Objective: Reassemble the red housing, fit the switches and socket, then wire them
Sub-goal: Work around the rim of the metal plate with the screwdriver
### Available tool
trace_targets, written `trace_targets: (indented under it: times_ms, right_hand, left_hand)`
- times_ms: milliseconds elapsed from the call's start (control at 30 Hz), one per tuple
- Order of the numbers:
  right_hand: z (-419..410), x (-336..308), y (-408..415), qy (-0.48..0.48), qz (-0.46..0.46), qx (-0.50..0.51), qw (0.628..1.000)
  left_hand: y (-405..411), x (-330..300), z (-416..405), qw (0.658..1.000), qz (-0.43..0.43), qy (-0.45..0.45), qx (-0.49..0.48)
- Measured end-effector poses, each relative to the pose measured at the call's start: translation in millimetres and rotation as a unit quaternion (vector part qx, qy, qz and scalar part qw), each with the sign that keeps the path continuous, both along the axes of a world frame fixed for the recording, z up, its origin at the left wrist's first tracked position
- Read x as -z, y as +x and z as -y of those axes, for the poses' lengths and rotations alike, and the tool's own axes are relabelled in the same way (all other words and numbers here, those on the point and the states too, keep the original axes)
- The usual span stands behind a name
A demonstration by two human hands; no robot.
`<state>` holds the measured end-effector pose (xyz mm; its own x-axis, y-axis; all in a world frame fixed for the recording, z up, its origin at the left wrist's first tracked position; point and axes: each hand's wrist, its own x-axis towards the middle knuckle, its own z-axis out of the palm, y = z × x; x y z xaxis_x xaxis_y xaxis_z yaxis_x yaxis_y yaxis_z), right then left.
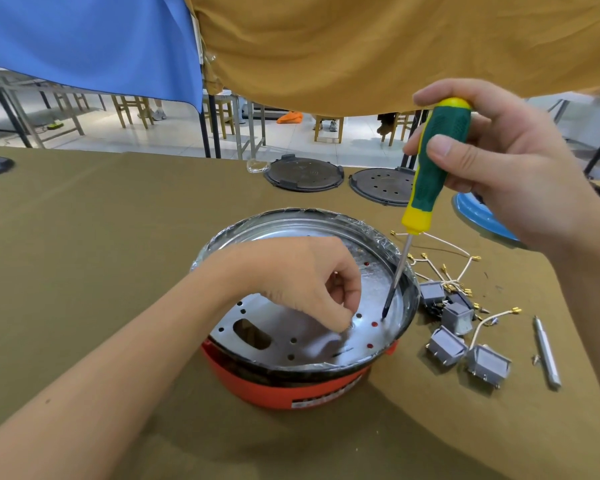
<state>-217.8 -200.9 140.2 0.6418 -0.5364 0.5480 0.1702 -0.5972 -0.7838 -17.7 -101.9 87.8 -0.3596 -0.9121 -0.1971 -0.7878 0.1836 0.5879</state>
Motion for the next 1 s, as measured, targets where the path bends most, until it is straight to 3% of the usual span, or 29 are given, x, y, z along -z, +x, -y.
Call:
trace_targets:
  times_ms: [767, 1000]
  right_hand:
    - [-4, -4, -2, -0.004, -0.005, 0.004, 1.0]
    - [-8, -10, -7, -0.022, -0.002, -0.001, 1.0]
  left_hand:
    - [-19, 10, -3, 0.999, -0.013, -0.018, 0.03]
    - [-24, 5, -13, 0.998, 0.034, -0.043, 0.044]
